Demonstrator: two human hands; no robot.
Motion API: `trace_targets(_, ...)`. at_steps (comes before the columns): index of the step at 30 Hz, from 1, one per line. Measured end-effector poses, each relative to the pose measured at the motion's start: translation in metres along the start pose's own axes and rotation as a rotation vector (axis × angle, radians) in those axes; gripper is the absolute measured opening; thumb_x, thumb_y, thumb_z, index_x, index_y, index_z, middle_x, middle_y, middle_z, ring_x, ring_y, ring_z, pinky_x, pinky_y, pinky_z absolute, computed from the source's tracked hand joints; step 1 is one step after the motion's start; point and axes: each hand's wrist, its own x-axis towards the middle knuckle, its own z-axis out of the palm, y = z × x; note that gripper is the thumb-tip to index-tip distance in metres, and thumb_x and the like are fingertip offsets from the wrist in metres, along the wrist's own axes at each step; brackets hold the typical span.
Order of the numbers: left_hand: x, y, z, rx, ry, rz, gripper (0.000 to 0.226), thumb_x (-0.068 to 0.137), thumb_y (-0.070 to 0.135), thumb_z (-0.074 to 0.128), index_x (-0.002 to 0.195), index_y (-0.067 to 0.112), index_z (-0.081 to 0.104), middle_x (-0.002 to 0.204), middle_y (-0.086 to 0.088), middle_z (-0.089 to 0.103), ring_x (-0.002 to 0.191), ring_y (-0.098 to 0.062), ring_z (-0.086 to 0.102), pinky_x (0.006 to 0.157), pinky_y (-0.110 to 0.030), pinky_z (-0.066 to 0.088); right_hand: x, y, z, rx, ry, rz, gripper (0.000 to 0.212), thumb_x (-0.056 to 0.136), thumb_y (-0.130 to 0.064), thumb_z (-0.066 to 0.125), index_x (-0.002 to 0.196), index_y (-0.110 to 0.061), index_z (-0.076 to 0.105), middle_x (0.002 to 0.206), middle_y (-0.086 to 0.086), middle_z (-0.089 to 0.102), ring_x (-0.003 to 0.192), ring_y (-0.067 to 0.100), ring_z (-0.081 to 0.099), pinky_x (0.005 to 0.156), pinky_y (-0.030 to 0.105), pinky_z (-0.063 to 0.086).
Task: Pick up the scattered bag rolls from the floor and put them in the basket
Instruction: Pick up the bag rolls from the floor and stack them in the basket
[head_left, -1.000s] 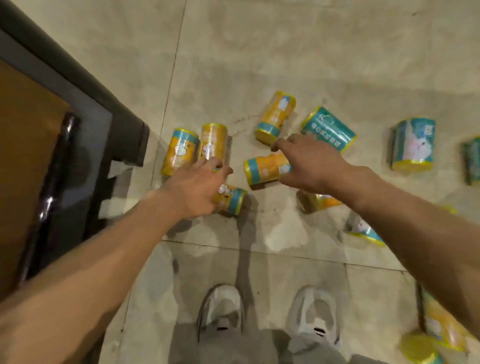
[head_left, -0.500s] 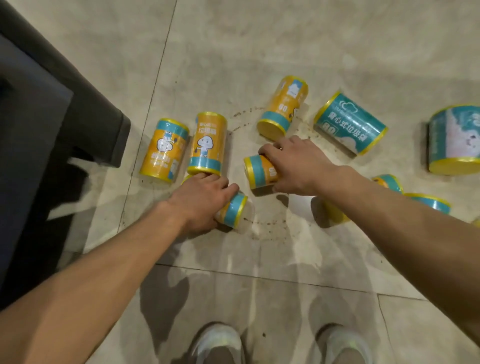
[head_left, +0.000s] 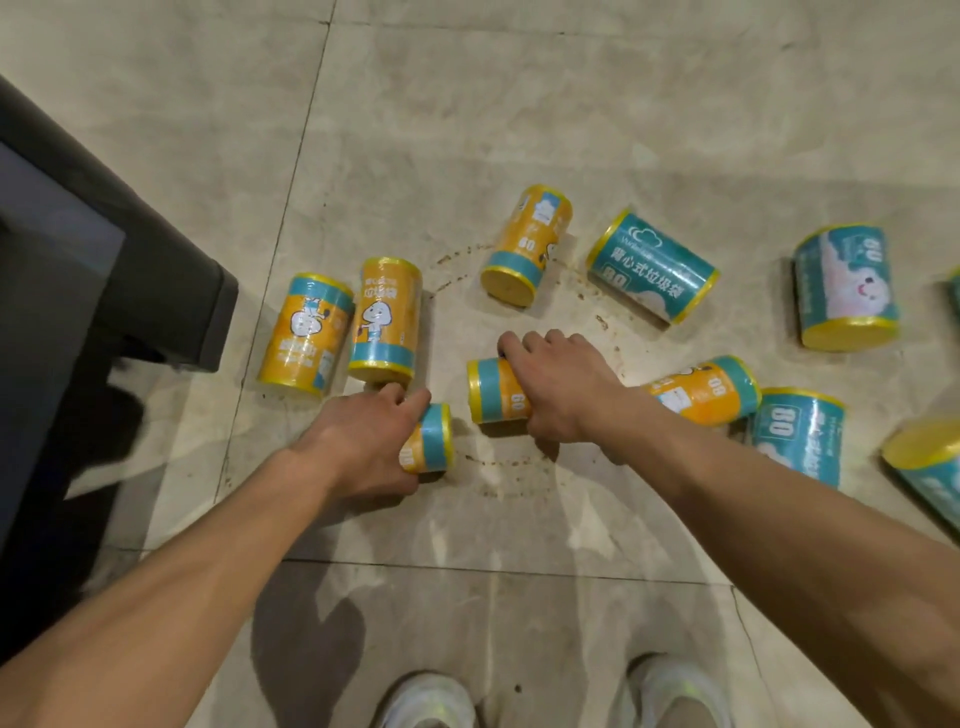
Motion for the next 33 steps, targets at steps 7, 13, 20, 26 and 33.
trace_targets(7, -0.031, -0.009, -0.034, -0.004, 0.094, -0.080, 0.076, 0.066, 0.069, 0.068, 0.128, 0.033, 0.041, 0.115, 0.006, 0.059, 0.101, -0.021, 0.060, 0.077, -0.035, 0.053, -0.027, 0.004, -0.030, 0.029, 0.043, 0.057, 0.078, 0.073, -0.042, 0.073, 0.139, -0.028, 0.034, 0.124, 0.010, 0.052, 0.110, 0.031, 0.052, 0.091, 0.044, 0.043)
trace_targets(13, -0.112, 0.009, -0.143, -0.162, 0.156, -0.125, 0.078, 0.067, 0.053, 0.070, 0.135, 0.029, 0.038, 0.115, 0.004, 0.058, 0.100, -0.023, 0.059, 0.076, -0.037, 0.052, -0.109, -0.005, -0.134, 0.354, 0.117, 0.173, 0.090, 0.066, -0.051, 0.080, 0.141, -0.030, 0.034, 0.120, 0.005, 0.053, 0.110, 0.029, 0.054, 0.075, 0.034, 0.037)
trace_targets(20, -0.244, 0.057, -0.354, -0.594, 0.300, -0.163, 0.059, 0.067, 0.046, 0.078, 0.115, 0.030, 0.047, 0.096, 0.009, 0.064, 0.088, -0.019, 0.063, 0.075, -0.038, 0.052, -0.240, -0.017, -0.349, 0.883, 0.247, 0.252, 0.085, 0.059, -0.045, 0.091, 0.125, -0.025, 0.042, 0.114, 0.000, 0.060, 0.102, 0.022, 0.060, 0.084, 0.039, 0.051)
trace_targets(26, -0.382, 0.107, -0.538, -1.308, 0.443, -0.236, 0.056, 0.060, 0.041, 0.088, 0.106, 0.023, 0.062, 0.091, 0.002, 0.074, 0.084, -0.018, 0.071, 0.081, -0.043, 0.060, -0.389, -0.024, -0.548, 1.557, 0.371, 0.283, 0.080, 0.049, -0.034, 0.096, 0.115, -0.016, 0.053, 0.097, -0.001, 0.070, 0.077, 0.006, 0.069, 0.065, 0.027, 0.057)
trace_targets(33, -0.530, 0.173, -0.692, -1.867, 0.418, -0.043, 0.034, 0.067, 0.014, 0.084, 0.097, 0.013, 0.069, 0.078, -0.008, 0.071, 0.065, -0.020, 0.071, 0.059, -0.039, 0.061, -0.541, -0.041, -0.695, 1.943, 0.490, 0.211, 0.086, 0.046, -0.044, 0.097, 0.117, -0.010, 0.062, 0.094, 0.008, 0.073, 0.082, 0.019, 0.072, 0.065, 0.036, 0.059)
